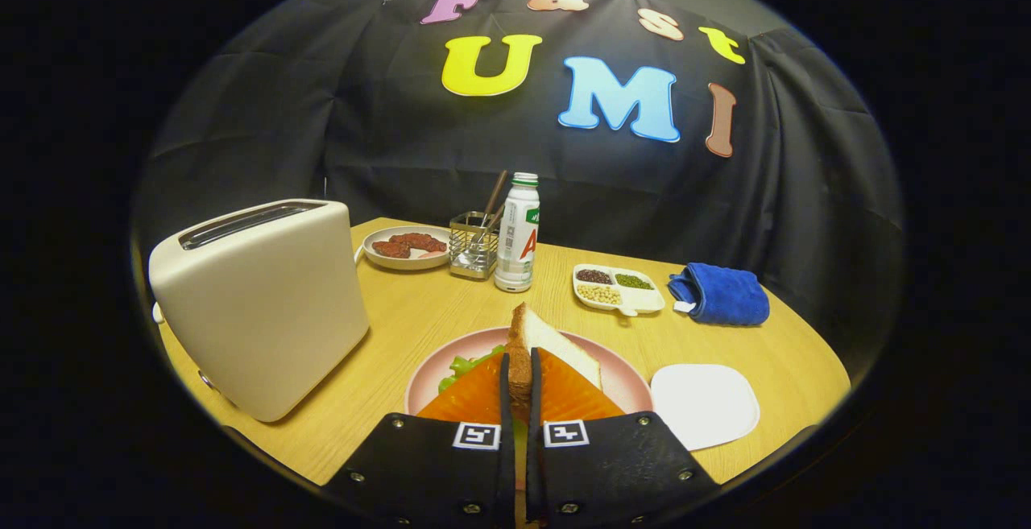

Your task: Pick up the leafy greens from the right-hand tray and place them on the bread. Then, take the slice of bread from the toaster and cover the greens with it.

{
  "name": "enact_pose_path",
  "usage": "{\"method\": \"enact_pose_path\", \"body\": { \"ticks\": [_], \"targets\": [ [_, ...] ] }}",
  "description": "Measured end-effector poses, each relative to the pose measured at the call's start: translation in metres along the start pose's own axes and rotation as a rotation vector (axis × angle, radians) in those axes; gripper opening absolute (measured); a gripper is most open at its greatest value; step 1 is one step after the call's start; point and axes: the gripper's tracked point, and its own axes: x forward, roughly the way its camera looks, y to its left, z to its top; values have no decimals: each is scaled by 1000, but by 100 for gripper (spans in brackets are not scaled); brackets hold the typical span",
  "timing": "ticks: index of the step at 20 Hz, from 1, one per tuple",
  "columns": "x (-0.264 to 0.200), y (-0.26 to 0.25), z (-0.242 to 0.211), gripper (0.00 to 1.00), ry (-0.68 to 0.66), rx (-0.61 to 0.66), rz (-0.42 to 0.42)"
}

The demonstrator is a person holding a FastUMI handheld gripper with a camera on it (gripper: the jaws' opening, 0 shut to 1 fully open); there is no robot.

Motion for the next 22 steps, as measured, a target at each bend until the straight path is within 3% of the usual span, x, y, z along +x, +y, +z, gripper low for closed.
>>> {"method": "enact_pose_path", "body": {
  "ticks": [3, 15, 18, 22],
  "targets": [
    [5, 10, -14, 6, 42, 24, 39],
    [8, 24, -28, 7, 38, -11, 34],
    [7, 35, -36, 30, 68, 49, 104],
    [7, 34, -32, 34, 69, 92, 132]
  ]
}}
